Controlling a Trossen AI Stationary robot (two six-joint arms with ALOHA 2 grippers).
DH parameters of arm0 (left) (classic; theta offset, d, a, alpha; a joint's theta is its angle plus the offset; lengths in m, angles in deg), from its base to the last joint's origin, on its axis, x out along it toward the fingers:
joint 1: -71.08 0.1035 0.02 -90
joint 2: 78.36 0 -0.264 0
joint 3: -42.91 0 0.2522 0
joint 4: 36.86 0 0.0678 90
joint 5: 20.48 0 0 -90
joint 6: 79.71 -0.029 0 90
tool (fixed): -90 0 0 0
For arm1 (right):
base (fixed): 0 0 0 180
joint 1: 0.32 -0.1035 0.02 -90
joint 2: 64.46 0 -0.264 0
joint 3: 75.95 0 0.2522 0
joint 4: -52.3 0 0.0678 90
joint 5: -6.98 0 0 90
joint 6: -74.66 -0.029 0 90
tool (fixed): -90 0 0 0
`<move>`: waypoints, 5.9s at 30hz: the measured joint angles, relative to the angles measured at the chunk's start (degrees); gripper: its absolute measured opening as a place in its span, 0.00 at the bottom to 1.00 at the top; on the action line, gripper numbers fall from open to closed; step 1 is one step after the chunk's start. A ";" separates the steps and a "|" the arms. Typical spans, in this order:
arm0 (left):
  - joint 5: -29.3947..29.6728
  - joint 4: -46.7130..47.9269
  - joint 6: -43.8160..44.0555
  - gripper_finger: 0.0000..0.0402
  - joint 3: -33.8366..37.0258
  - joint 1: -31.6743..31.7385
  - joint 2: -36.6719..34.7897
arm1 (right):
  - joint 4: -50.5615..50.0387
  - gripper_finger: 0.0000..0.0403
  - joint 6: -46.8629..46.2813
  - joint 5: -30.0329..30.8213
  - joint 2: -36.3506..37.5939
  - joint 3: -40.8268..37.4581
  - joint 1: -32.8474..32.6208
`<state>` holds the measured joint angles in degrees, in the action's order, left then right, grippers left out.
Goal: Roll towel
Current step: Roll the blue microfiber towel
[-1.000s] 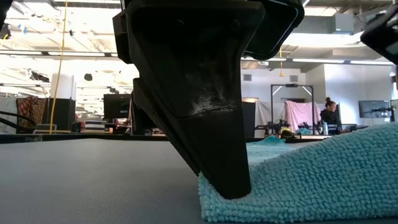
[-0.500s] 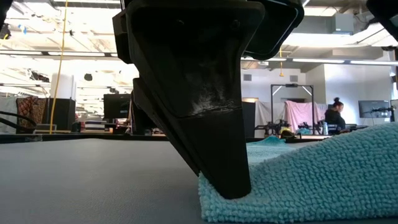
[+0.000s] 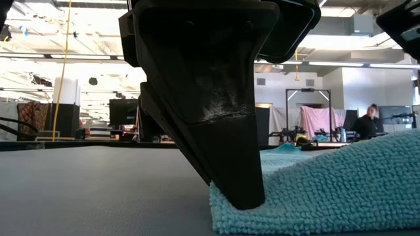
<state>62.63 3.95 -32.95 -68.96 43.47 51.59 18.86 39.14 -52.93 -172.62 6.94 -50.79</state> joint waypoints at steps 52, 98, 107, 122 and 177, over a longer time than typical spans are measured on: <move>-4.38 -6.84 -12.68 0.15 -0.02 -0.55 0.09 | -1.46 0.29 -10.68 -3.23 -6.49 0.02 0.24; 9.55 2.49 -23.56 0.29 -8.83 -4.28 2.92 | -1.45 0.29 -13.98 -2.99 -6.56 -0.02 0.26; 15.54 9.76 -20.86 0.29 -8.87 -4.98 4.96 | -1.26 0.29 -14.23 -3.02 -6.56 -0.04 0.24; 20.39 11.23 -16.26 0.29 -8.83 -5.24 5.01 | -1.25 0.29 -14.17 -3.03 -6.56 -0.03 0.26; 14.40 9.20 -8.31 0.00 -10.78 -6.97 5.29 | -10.55 0.29 -18.20 -2.00 -3.02 4.95 -2.51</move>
<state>77.03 13.16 -41.26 -79.73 36.49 56.88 8.32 20.94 -54.93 -175.64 11.88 -53.30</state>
